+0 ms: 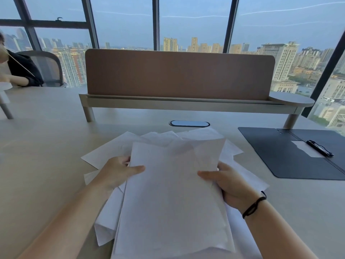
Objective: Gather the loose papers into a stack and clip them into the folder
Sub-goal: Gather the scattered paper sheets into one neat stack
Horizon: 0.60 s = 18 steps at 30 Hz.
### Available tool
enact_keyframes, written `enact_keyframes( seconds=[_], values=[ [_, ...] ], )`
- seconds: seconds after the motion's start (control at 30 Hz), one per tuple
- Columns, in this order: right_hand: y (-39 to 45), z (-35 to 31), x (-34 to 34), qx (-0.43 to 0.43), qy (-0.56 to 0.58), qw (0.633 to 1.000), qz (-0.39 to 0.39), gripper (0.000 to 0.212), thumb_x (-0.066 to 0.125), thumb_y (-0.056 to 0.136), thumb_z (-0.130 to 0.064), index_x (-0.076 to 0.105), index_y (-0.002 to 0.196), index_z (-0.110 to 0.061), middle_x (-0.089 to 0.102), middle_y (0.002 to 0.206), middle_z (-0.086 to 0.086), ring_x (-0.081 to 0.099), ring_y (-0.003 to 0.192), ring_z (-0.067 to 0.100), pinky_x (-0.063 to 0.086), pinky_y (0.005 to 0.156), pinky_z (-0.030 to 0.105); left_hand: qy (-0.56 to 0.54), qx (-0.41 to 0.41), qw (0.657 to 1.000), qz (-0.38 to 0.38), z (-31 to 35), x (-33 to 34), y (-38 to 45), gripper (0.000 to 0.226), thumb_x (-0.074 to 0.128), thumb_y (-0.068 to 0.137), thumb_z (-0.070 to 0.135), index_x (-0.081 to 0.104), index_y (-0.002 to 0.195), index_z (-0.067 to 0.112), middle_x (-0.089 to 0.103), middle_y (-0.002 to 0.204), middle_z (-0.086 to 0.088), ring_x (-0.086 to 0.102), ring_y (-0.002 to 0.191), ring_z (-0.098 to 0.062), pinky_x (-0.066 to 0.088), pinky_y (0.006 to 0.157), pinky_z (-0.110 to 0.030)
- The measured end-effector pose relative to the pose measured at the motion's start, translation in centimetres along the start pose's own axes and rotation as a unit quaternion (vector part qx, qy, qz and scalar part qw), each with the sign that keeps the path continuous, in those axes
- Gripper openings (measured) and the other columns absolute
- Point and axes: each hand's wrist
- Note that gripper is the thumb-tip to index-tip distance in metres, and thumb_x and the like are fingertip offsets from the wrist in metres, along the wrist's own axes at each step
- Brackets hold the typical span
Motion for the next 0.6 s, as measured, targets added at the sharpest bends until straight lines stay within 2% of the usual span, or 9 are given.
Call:
enact_keyframes(
  seconds=[0.07, 0.13, 0.3, 0.4, 0.5, 0.6],
  values=[
    [-0.1, 0.1, -0.2, -0.039, -0.06, 0.997, -0.004, 0.042, 0.07, 0.082, 0.012, 0.064, 0.119, -0.006, 0.078, 0.103, 0.019, 0.076, 0.089, 0.038, 0.063, 0.077, 0.049, -0.002, 0.031, 0.999, -0.01, -0.1, 0.3, -0.1, 0.019, 0.084, 0.077, 0.006, 0.08, 0.092, 0.018, 0.082, 0.091, 0.0, 0.078, 0.078, -0.013, 0.058, 0.066, -0.021],
    [-0.1, 0.0, -0.6, -0.074, -0.075, 0.994, 0.009, 0.045, 0.072, 0.082, 0.009, 0.063, 0.12, -0.014, 0.079, 0.102, 0.018, 0.076, 0.09, 0.04, 0.061, 0.082, 0.056, -0.017, 0.044, 0.999, -0.01, -0.2, 0.4, -0.2, 0.02, 0.082, 0.077, 0.001, 0.079, 0.091, 0.015, 0.082, 0.087, 0.001, 0.078, 0.074, -0.012, 0.056, 0.06, -0.017],
    [0.0, -0.2, -1.4, -0.089, -0.012, 0.995, 0.046, 0.037, 0.071, 0.089, -0.005, 0.062, 0.12, -0.023, 0.079, 0.1, 0.018, 0.076, 0.089, 0.041, 0.059, 0.084, 0.059, -0.076, 0.054, 0.996, -0.007, 0.0, -0.2, -0.1, 0.016, 0.075, 0.085, 0.001, 0.078, 0.098, 0.011, 0.081, 0.095, -0.007, 0.078, 0.087, -0.025, 0.059, 0.08, -0.036],
    [0.4, -0.2, -2.4, -0.076, 0.016, 0.992, 0.101, 0.029, 0.074, 0.087, -0.011, 0.068, 0.115, -0.018, 0.078, 0.098, 0.021, 0.074, 0.088, 0.042, 0.058, 0.085, 0.06, -0.101, 0.067, 0.992, -0.017, 0.3, -0.8, -0.2, 0.016, 0.071, 0.09, 0.004, 0.077, 0.104, 0.007, 0.08, 0.101, -0.012, 0.077, 0.093, -0.031, 0.058, 0.088, -0.044],
    [0.7, 0.0, -2.8, -0.077, -0.081, 0.986, 0.122, 0.024, 0.08, 0.082, -0.025, 0.075, 0.095, -0.005, 0.072, 0.102, 0.031, 0.07, 0.078, 0.032, 0.052, 0.074, 0.047, -0.104, 0.083, 0.991, -0.029, 0.5, -1.3, -0.3, 0.02, 0.066, 0.093, 0.005, 0.075, 0.111, 0.008, 0.079, 0.105, -0.011, 0.076, 0.098, -0.031, 0.057, 0.09, -0.045],
    [1.1, 0.6, -2.6, -0.101, -0.154, 0.972, 0.146, 0.025, 0.076, 0.086, -0.032, 0.076, 0.087, -0.007, 0.078, 0.09, 0.02, 0.073, 0.074, 0.025, 0.056, 0.074, 0.039, -0.117, 0.086, 0.988, -0.059, 0.3, -1.3, -0.3, 0.024, 0.06, 0.097, 0.005, 0.071, 0.119, 0.009, 0.078, 0.112, -0.011, 0.074, 0.103, -0.031, 0.058, 0.091, -0.044]
  ],
)
Point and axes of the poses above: each hand's wrist, its own y-axis towards the middle knuckle, its own x-axis out of the palm, z = x × y
